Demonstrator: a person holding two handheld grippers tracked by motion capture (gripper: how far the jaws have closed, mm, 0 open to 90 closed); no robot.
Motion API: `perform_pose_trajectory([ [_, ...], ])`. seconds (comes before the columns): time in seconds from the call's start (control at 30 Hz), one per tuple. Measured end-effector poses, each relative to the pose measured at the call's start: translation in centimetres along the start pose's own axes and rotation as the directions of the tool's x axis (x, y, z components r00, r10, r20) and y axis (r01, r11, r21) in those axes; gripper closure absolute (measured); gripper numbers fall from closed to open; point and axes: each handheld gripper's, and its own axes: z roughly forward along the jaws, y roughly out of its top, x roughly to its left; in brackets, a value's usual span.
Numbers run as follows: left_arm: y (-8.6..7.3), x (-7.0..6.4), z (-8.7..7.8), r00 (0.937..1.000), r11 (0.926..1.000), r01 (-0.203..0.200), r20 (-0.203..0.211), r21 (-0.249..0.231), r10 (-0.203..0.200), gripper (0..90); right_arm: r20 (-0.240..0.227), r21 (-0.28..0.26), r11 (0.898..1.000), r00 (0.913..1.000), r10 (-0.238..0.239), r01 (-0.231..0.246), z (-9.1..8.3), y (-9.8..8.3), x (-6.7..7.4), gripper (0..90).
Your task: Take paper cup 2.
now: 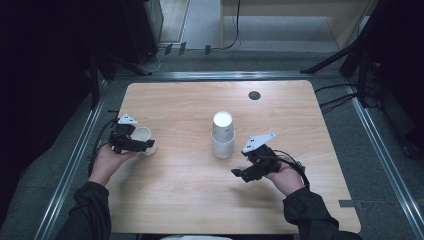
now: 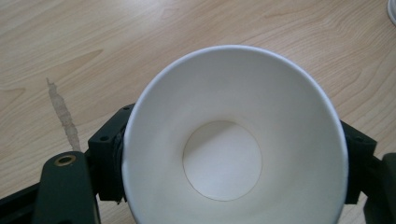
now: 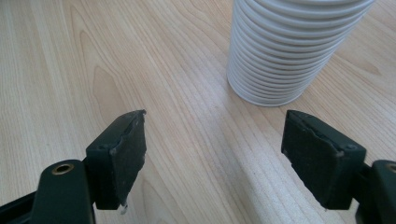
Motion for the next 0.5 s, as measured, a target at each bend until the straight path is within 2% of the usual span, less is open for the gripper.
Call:
perform_pose_trajectory([
  [0.5, -0.06, -0.38, 0.84, 0.9997, 0.9985, -0.025, 0.005, 0.049, 0.025, 20.0, -0.005, 0.008, 1.000, 0.9999, -0.010, 0.010, 0.18, 0.04, 0.17, 22.1],
])
